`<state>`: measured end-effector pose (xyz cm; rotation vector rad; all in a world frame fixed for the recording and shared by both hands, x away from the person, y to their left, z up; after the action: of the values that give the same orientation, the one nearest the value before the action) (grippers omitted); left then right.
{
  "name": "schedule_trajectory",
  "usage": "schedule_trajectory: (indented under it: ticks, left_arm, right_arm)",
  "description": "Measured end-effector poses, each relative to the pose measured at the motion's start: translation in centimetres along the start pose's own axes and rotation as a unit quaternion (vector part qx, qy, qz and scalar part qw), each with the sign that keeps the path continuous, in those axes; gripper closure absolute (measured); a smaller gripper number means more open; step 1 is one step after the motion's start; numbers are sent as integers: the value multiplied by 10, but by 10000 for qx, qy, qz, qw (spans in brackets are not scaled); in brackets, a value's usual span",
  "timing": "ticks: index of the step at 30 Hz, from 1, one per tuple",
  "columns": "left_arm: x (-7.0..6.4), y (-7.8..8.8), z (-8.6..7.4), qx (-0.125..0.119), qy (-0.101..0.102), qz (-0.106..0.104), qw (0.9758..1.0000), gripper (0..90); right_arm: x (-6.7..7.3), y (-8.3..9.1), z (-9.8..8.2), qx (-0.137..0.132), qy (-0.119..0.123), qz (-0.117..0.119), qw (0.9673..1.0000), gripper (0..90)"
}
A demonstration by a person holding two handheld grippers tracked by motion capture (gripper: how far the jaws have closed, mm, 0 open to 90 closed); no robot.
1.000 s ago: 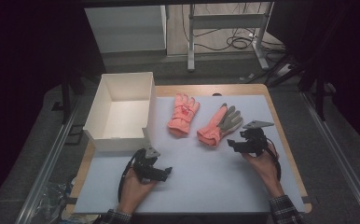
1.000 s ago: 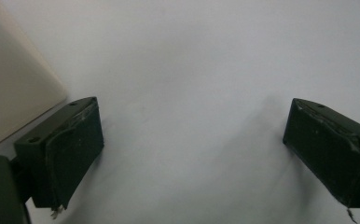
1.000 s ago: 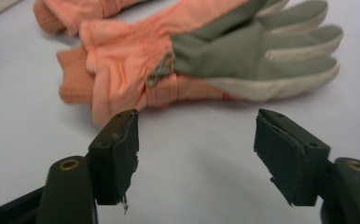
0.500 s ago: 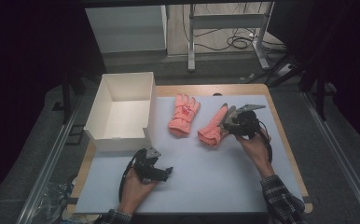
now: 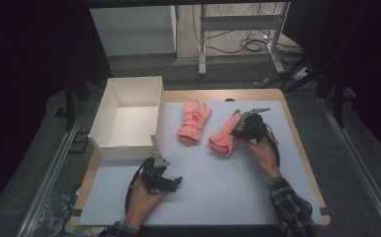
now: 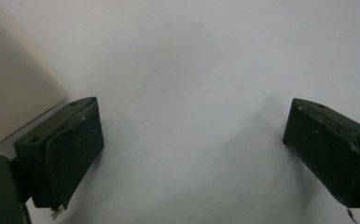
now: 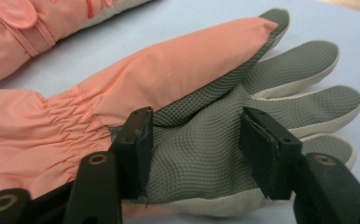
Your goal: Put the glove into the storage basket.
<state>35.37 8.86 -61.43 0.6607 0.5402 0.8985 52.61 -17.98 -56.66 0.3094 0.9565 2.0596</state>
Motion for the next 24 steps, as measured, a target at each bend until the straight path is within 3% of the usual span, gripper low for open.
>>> schedule_trajectory:
  ticks: [4,6,10,14,24]
  left_arm:
    - [0,0,0,7,-4,4,10000,47]
    - [0,0,0,4,-3,4,10000,47]
    - [0,0,0,1,0,3,10000,47]
    - [0,0,0,2,0,2,10000,47]
    - [0,0,0,2,-1,3,10000,47]
  right_arm:
    - [2,-4,-3,94,-44,-146,9998,570]
    - [1,-5,-4,100,-120,-217,9996,678]
    - [2,-4,-6,52,-209,-125,9997,835]
    - [2,-2,-5,-6,-213,-99,9997,862]
    - [4,17,3,-291,-338,263,9987,875]
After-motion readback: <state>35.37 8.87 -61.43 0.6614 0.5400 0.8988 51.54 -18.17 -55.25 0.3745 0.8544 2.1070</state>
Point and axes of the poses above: each handheld gripper's, and its own axes: y roughly backward along the jaws, z roughly out of its top, x roughly to its left, the point moved 9 cm from there along -y, roughly forward along the jaws, and after that the axes turned 9 degrees about y, right-handed, at the moved point
